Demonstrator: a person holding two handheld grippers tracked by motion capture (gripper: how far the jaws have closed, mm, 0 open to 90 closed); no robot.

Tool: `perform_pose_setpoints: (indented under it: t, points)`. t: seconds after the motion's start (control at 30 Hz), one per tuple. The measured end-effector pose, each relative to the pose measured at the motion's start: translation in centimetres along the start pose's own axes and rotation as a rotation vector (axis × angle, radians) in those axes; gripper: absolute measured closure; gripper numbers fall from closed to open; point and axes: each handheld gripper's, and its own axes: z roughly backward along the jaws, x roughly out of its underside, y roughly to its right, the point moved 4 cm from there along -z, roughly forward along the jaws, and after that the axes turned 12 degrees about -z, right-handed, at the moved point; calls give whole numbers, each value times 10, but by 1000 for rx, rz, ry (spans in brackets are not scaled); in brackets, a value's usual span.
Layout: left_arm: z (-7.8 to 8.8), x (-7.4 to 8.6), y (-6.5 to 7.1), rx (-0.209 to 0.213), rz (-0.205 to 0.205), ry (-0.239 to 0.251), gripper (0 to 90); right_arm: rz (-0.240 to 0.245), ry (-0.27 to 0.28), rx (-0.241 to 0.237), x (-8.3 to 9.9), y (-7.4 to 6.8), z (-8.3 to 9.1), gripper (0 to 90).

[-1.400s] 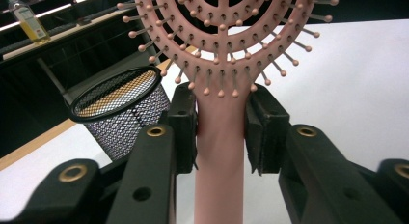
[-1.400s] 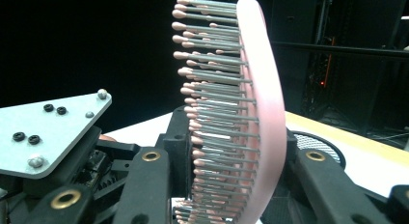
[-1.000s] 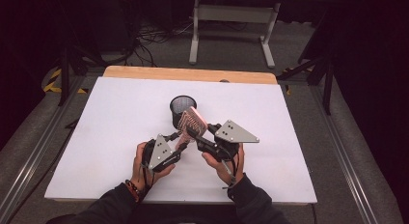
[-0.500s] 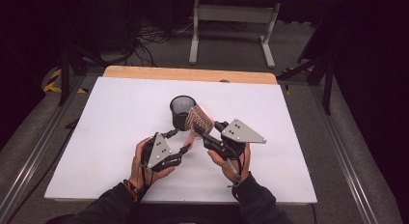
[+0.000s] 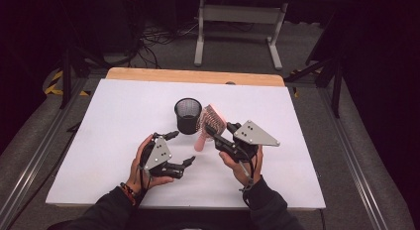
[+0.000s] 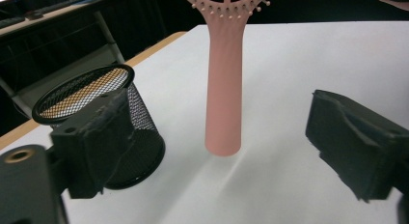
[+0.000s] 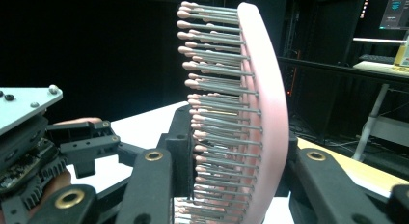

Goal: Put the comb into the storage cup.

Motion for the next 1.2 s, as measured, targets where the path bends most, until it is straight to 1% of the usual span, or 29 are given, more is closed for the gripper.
perform_pose_setpoints:
  t: [0.07,0.13,0.2,0.27,0.37,0.43,0.53,0.73,0.8,0.93,0.97,1.07,1.13,1.2]
  points:
    - [1,0,-1,6,1,0,82,1,0,1,0,1,0,638]
    - [5,0,-3,19,9,15,70,7,1,8,-1,2,1,639]
    - [8,1,-6,9,11,19,72,8,-3,7,0,3,1,639]
    - [10,3,-8,13,14,21,75,3,-5,10,0,4,1,639]
    - [14,4,-10,10,0,22,68,9,-4,15,-1,4,1,639]
    - [17,5,-12,12,-3,30,68,16,0,16,-2,3,2,639]
    - [23,6,-15,21,-5,34,64,11,2,13,-3,5,3,639]
    - [28,9,-16,26,-14,28,46,20,13,22,-7,7,7,639]
    - [30,9,-16,28,-12,31,44,15,16,23,-7,8,7,639]
    - [36,12,-17,30,-18,28,42,22,24,30,-11,10,10,639]
    - [38,13,-17,38,-18,24,43,22,27,32,-12,10,10,639]
    - [43,15,-19,32,-19,27,43,14,32,26,-13,11,11,640]
    - [45,16,-20,31,-18,29,44,21,35,28,-15,10,11,639]
    - [51,19,-22,28,-11,29,44,18,45,26,-18,10,11,639]
